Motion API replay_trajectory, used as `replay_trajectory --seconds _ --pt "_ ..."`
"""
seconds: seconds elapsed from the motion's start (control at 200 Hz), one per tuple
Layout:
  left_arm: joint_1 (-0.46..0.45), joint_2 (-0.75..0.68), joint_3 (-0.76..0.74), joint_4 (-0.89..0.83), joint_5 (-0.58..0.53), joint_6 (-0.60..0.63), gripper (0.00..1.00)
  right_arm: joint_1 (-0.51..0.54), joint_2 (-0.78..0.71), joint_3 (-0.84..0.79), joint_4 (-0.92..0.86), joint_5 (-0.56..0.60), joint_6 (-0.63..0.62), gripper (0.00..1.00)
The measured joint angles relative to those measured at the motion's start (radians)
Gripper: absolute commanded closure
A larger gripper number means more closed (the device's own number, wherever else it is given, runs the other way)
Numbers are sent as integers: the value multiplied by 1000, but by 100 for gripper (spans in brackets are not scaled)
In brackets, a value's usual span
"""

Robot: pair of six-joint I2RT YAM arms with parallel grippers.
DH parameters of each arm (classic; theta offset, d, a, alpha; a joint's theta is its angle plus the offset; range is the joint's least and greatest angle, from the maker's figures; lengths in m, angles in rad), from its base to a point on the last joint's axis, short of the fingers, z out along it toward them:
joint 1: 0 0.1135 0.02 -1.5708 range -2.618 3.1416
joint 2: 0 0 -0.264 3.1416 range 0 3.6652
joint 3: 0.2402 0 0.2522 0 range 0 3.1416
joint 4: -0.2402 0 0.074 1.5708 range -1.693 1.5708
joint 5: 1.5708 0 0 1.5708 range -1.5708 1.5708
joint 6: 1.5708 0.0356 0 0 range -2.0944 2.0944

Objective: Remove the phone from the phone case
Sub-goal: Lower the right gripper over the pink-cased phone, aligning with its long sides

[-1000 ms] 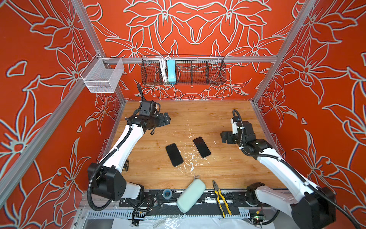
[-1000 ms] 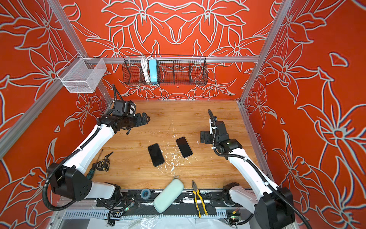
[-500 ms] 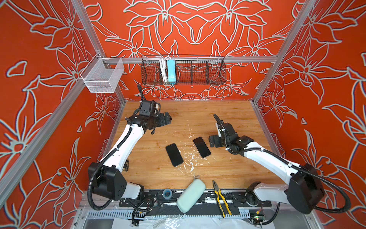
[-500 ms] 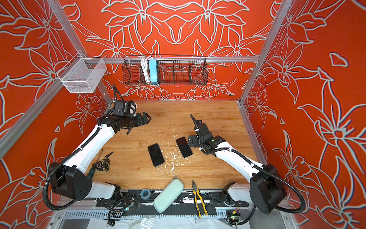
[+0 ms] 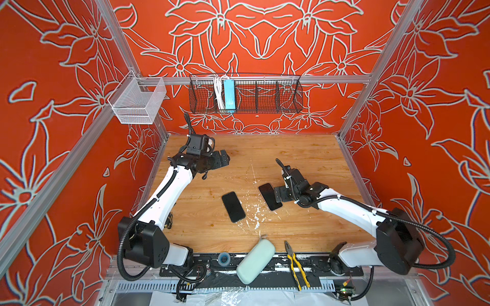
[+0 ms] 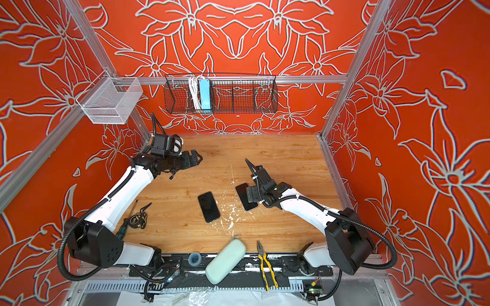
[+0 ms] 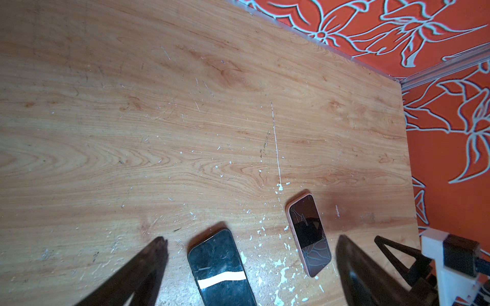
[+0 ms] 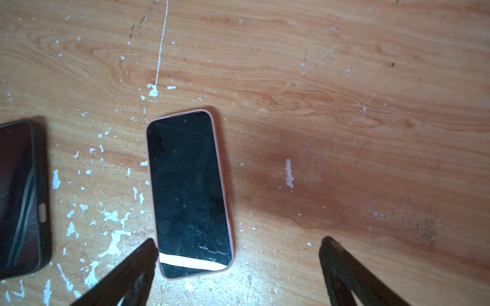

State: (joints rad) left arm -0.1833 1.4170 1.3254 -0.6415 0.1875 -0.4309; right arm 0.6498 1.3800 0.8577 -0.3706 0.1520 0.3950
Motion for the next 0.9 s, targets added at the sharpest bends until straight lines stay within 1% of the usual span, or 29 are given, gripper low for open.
replay_trajectory --seconds 0.225,0.445,0.896 --pt "0 0 0 0 6 -1 3 44 45 0 1 -22 6 4" --pt "0 0 -1 2 13 -5 3 53 119 33 2 -57 -5 4" --pt "0 -2 -28 14 -3 -5 3 71 196 92 7 -90 -47 4"
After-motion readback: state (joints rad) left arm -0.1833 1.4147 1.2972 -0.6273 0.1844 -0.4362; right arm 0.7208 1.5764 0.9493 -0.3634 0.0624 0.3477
